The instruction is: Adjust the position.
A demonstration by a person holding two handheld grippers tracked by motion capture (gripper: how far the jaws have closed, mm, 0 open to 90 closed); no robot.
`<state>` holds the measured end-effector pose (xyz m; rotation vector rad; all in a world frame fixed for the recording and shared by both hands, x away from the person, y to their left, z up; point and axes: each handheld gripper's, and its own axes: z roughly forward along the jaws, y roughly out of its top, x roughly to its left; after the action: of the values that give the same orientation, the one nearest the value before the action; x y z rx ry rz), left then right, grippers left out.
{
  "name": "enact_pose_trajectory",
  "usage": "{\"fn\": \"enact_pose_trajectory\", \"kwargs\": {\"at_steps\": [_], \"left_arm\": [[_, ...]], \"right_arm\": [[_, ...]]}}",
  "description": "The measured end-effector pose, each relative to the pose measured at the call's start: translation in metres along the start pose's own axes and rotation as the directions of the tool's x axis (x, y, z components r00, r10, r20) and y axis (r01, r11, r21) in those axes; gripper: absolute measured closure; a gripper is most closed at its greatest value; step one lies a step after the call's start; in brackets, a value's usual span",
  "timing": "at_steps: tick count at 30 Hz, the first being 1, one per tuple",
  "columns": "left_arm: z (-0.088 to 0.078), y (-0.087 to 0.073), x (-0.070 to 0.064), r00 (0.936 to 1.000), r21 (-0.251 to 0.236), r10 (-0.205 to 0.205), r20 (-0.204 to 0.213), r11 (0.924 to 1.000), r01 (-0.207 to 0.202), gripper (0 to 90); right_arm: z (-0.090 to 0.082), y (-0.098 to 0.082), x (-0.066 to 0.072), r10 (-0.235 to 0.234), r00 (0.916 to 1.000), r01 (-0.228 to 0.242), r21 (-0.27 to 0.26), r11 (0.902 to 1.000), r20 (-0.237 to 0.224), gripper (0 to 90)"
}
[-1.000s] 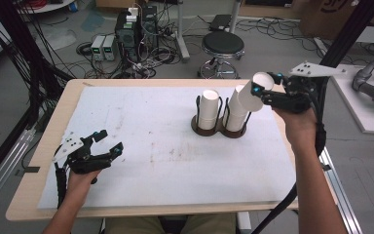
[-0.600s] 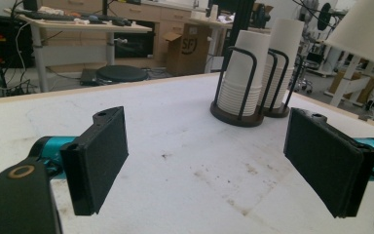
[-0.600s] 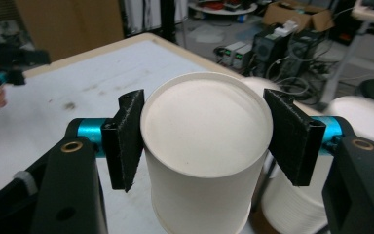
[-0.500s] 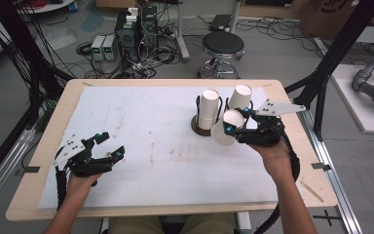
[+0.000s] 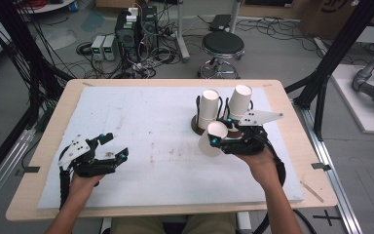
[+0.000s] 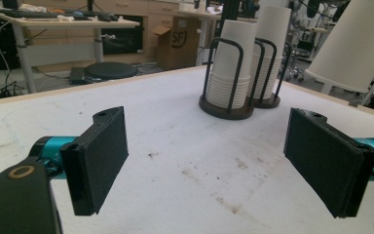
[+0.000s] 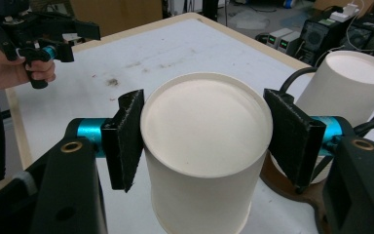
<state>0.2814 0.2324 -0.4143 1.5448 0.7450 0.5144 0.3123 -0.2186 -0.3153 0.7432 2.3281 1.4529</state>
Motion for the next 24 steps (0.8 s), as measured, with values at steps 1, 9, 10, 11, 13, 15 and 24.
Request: {"fn": "enact_pose_trajectory", "kwargs": {"at_steps": [1,9,10,11,13,15,24], "left_arm": [[0.001,0.000,0.000,1.0000,0.002,0.001,0.007,1.0000,-0.001,16.1],[0.008,0.001,-0.008,0.9968,0.010,-0.015,0.079,0.9998,0.014,15.8],[0.009,0.001,-0.009,0.9961,0.010,-0.012,0.087,0.9999,0.011,15.8],[0.010,0.001,-0.010,0.9955,0.010,-0.011,0.094,0.9999,0.010,15.8],[0.012,0.002,-0.014,0.9935,0.014,0.000,0.114,0.9999,-0.002,15.8],[0.014,0.003,-0.020,0.9886,0.012,0.006,0.150,0.9999,-0.008,15.8],[0.028,0.006,-0.036,0.9674,0.026,0.037,0.251,0.9987,-0.045,15.8]], "right_arm": [[0.002,-0.002,0.002,0.003,0.9999,-0.003,-0.005,1.0000,-0.010,36.3],[0.014,-0.004,0.009,-0.021,0.9981,0.021,0.004,0.9998,-0.058,36.3],[0.016,-0.004,0.010,-0.019,0.9973,0.019,-0.001,0.9998,-0.071,36.3],[0.019,-0.004,0.012,-0.028,0.9963,0.027,-0.002,0.9996,-0.081,36.2],[0.023,-0.005,0.016,-0.039,0.9945,0.040,0.002,0.9992,-0.097,36.2],[0.025,-0.005,0.018,-0.041,0.9931,0.041,0.000,0.9992,-0.110,36.2],[0.037,-0.001,0.030,-0.062,0.9841,0.064,0.004,0.9979,-0.166,36.2]]}}
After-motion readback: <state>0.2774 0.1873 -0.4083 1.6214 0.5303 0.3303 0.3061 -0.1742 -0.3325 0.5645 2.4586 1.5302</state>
